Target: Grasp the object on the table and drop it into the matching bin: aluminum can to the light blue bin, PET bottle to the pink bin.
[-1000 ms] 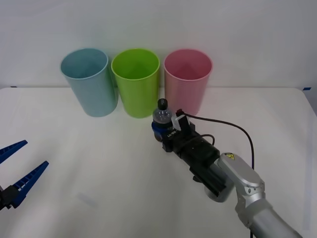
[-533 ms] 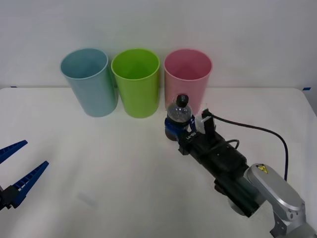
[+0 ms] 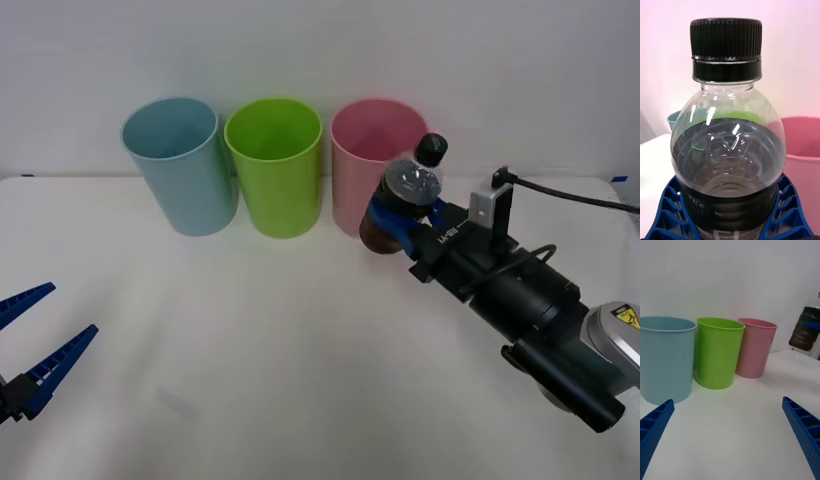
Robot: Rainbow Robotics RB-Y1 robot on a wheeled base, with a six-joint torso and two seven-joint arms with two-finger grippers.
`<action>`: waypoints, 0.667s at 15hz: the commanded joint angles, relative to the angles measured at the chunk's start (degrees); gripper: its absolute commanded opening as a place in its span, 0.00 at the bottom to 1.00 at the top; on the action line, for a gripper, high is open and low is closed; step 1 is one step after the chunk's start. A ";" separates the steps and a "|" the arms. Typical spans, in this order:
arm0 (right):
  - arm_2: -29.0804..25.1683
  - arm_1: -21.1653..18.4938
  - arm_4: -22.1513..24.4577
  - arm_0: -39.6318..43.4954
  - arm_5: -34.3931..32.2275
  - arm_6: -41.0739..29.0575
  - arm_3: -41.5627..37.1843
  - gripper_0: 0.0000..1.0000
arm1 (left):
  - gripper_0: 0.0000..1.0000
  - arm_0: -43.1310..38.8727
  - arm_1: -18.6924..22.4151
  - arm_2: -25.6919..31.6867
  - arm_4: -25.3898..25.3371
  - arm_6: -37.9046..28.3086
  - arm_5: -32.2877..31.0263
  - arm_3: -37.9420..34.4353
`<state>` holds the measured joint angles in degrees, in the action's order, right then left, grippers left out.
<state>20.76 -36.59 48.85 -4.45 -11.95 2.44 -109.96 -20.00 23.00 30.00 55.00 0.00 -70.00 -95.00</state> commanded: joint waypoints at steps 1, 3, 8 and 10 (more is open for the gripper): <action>-1.86 -5.69 -3.76 -1.00 0.00 -2.79 -2.45 0.00 | 1.00 0.00 0.00 0.00 0.00 0.00 0.00 0.00; -2.92 -10.17 -9.65 -2.84 0.00 -2.88 -2.80 0.00 | 1.00 0.00 0.00 0.00 0.00 0.00 0.00 0.00; -5.73 -15.53 -18.44 -7.50 0.35 -3.40 0.63 0.00 | 1.00 0.00 0.00 0.00 0.00 0.00 0.00 0.00; -5.47 -15.00 -18.88 -11.10 0.26 -3.49 4.67 0.00 | 1.00 0.00 0.00 0.00 0.00 0.00 0.00 0.00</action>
<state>15.16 -51.89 30.01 -14.09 -11.63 -1.04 -107.03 -20.00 23.00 30.00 55.00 0.00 -70.00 -95.00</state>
